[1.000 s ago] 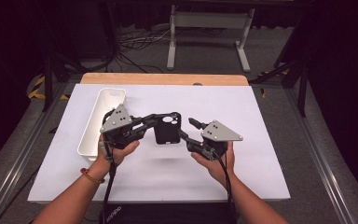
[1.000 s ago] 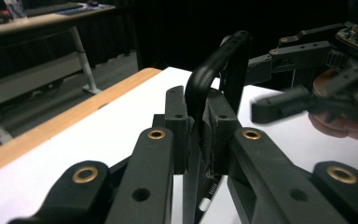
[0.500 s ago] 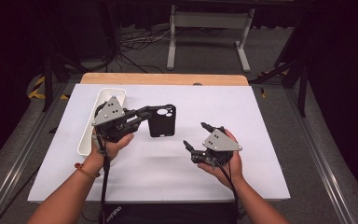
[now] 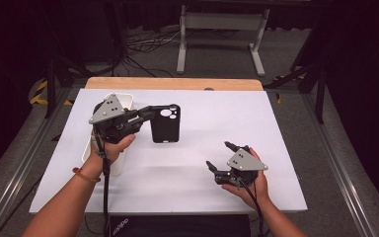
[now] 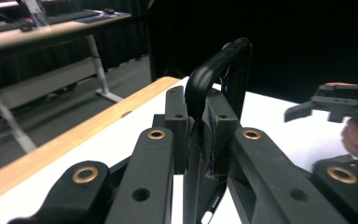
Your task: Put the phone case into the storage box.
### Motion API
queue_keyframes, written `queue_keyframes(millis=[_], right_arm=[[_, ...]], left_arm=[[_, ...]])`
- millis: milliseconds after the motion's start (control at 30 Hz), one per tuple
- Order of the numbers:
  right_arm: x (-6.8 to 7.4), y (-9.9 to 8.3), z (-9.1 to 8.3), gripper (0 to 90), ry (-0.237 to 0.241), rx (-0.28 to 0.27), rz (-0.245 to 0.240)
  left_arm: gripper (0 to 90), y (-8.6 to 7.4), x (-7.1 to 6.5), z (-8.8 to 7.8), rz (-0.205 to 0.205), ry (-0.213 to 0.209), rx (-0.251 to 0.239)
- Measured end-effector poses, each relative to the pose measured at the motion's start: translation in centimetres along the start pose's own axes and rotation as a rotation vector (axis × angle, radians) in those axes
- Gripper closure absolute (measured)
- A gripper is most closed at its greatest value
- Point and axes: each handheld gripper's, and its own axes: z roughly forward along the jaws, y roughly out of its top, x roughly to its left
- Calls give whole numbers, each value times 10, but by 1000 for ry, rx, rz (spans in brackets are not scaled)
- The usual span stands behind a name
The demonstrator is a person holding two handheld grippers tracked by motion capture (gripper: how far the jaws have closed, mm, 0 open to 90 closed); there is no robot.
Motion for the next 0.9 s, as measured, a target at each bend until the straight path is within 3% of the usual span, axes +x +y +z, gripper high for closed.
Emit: queue_keyframes(millis=[67,200,267,367,500,600,700,767,800,900], right_arm=[[1,-5,-1,170,1,11,6],[6,-8,-2,163,3,0,-7],[7,-8,-1,162,9,9,-11],[6,-8,-2,148,12,4,1],[5,-12,-2,146,0,13,-17],[0,-14,-4,142,-17,8,-12],[-6,-17,-4,142,-43,14,-18],[-11,-18,-6,142,-47,13,11],[-14,-18,-7,142,-50,7,33],[-17,-19,-7,142,-71,8,18]], left_arm=[[825,2,3,-1,-18,-14,-5],[825,6,2,-5,19,10,-5],[825,6,5,-7,-6,0,-16],[825,6,7,-11,25,27,-9],[825,5,13,-16,6,28,-10],[825,5,17,-19,44,53,6],[825,3,23,-21,32,56,5],[825,0,27,-21,8,53,-1],[825,0,29,-22,21,64,10],[826,-3,34,-25,28,78,18]])
